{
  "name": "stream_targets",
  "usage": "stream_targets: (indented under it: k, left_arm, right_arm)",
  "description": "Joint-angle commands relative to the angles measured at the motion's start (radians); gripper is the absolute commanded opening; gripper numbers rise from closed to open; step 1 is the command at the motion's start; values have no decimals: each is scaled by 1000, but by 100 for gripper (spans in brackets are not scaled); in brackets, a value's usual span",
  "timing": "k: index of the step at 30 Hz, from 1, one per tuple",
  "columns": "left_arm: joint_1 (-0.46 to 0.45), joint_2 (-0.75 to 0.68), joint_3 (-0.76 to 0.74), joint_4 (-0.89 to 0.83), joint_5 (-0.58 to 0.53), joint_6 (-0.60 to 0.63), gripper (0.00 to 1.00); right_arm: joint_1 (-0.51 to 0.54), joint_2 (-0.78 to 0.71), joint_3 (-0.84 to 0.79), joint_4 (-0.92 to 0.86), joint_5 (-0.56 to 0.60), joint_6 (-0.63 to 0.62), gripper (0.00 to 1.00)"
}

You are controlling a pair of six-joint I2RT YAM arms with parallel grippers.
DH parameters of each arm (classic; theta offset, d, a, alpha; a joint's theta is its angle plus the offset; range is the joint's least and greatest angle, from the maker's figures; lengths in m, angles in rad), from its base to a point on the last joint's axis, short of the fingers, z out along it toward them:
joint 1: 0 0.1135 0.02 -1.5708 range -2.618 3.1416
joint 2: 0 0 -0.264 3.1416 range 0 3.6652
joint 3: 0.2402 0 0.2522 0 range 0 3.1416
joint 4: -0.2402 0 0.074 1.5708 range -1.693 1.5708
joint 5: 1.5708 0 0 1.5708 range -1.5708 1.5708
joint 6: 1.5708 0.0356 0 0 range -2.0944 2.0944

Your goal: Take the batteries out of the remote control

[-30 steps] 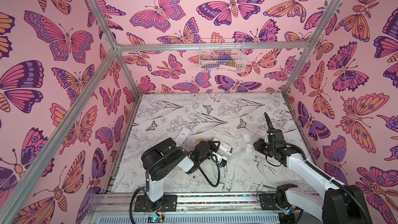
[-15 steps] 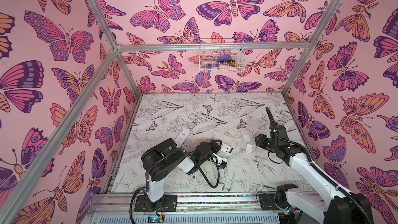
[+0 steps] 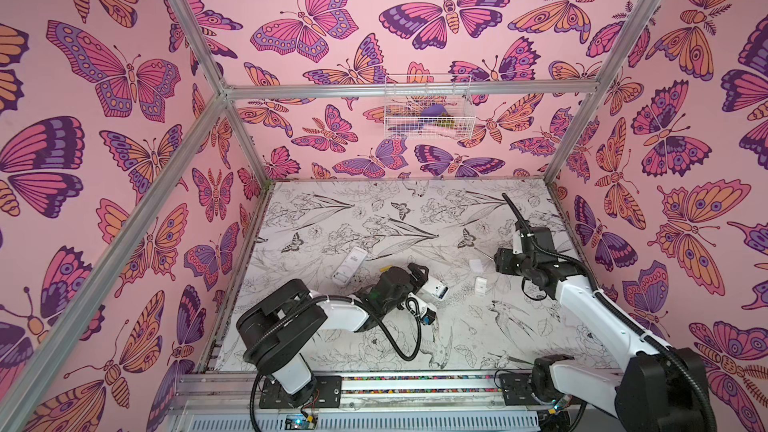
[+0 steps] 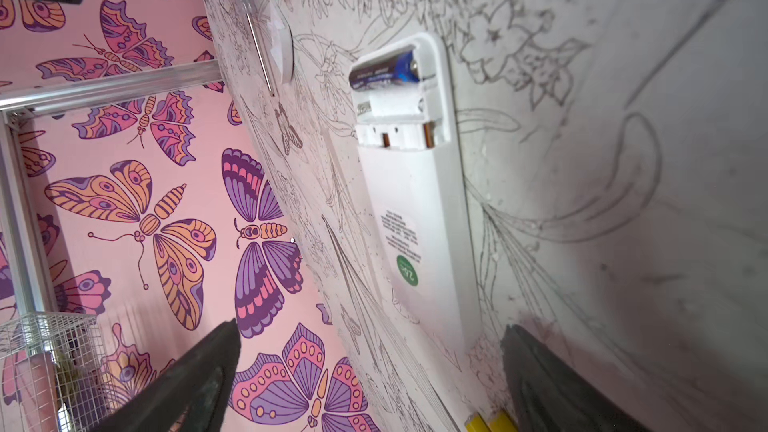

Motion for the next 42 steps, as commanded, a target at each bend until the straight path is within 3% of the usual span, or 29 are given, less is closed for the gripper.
stream_targets:
  k: [1, 9, 13, 22, 25, 34, 42]
  left_arm:
    - [-2, -42, 64, -154, -89, -117, 100]
    - [29, -79, 274, -511, -167, -419, 100]
    - [75, -80, 416, -756, -103, -636, 100]
    - [184, -110, 539, -956, 29, -908, 100]
    - [241, -137, 550, -1003, 105, -1004, 100]
    - [427, -207, 491, -1021, 321, -1226, 100]
    - [521, -216, 457, -1003, 433, -1289, 100]
  right_arm:
    - [-34, 34, 35, -23, -2, -96, 63]
    - [-67, 115, 77, -33, -91, -57, 61]
    - [-68, 147, 89, 28, -140, -23, 61]
    - [-67, 274, 143, 159, -177, 106, 60]
    - [-66, 326, 181, 104, -140, 60, 59]
    - [-68, 428, 303, -175, -67, -239, 58]
    - [-68, 477, 294, -229, -59, -349, 57]
